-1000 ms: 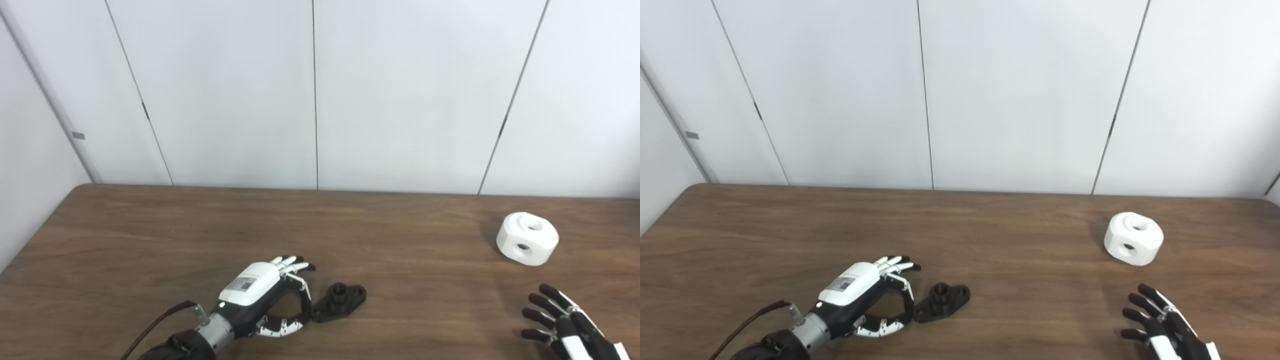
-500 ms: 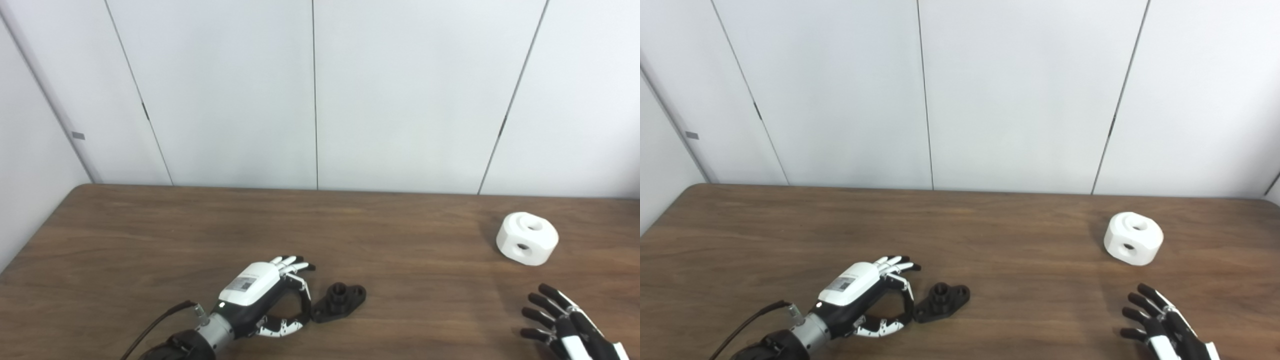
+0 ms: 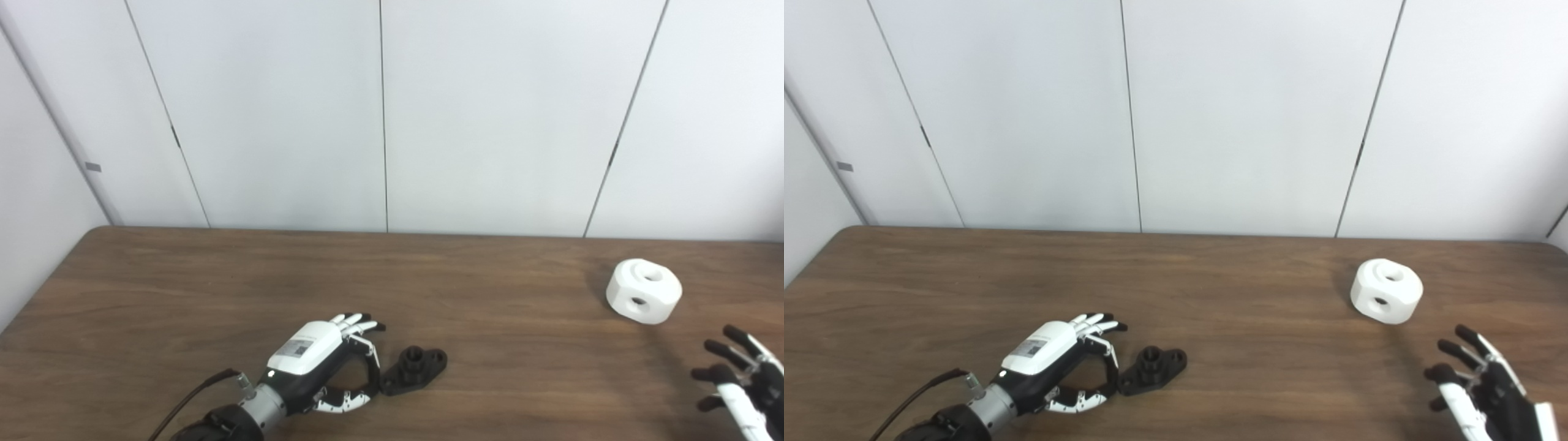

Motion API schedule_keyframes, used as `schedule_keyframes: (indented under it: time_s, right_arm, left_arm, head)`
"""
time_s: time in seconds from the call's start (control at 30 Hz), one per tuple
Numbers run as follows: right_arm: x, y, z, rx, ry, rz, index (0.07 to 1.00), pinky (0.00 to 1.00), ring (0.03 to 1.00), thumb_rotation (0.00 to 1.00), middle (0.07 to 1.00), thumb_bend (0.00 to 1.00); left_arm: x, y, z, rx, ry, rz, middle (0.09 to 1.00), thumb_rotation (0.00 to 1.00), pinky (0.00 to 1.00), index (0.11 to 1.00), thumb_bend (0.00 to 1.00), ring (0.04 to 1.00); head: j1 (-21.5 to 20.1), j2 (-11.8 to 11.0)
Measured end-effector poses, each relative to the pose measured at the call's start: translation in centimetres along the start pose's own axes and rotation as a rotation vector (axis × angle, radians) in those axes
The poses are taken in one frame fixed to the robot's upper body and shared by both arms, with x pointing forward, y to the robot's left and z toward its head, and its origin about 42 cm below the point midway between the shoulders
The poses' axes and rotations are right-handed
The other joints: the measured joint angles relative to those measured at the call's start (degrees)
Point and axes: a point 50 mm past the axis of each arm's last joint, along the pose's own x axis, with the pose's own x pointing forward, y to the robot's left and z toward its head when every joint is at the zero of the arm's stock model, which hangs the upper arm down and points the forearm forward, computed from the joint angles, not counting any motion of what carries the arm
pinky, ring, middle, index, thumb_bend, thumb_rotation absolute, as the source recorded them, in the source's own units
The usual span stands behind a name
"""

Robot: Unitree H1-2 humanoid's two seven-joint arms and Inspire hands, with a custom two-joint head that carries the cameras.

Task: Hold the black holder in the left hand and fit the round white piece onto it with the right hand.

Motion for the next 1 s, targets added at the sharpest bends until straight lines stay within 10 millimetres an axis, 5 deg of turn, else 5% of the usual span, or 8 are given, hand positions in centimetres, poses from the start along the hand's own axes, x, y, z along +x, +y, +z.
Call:
schedule_keyframes:
  time_s: [0.13,0.23,0.33,0.77,1.0]
  right_arm:
    - [2.6,-1.2,2.1,-0.084,-0.006,-0.070,0.767,0.49,0.651,0.63,0.717,0.69]
    - [4.0,-1.7,2.5,-0.206,0.024,-0.084,0.806,0.47,0.678,0.71,0.770,0.87]
    - [5.6,-2.3,2.3,-0.300,0.072,-0.095,0.837,0.46,0.679,0.68,0.790,0.95]
    - [11.3,-2.5,2.6,-0.438,0.115,0.012,0.914,0.54,0.844,0.42,0.907,0.87]
    - [13.4,-1.1,3.0,-0.583,0.134,0.095,0.911,0.56,0.882,0.46,0.928,0.96]
  left_arm:
    - [0.0,0.0,0.0,0.000,0.000,-0.002,0.919,0.05,1.00,0.483,0.51,0.984]
    - [0.0,0.0,0.0,-0.002,-0.003,-0.001,0.914,0.05,1.00,0.483,0.51,0.980]
    - [0.0,0.0,0.0,-0.001,-0.003,0.001,0.915,0.05,1.00,0.483,0.51,0.976]
    - [0.1,0.0,-0.1,0.000,-0.006,0.005,0.911,0.05,1.00,0.483,0.51,0.974]
    - [0.1,0.0,-0.1,0.001,-0.008,0.005,0.911,0.05,1.00,0.483,0.51,0.974]
  head:
    - [-0.70,-0.09]
    - [-0.97,-0.26]
    - [-1.23,-0.35]
    - [-1.41,-0.53]
    - [-2.11,-0.79]
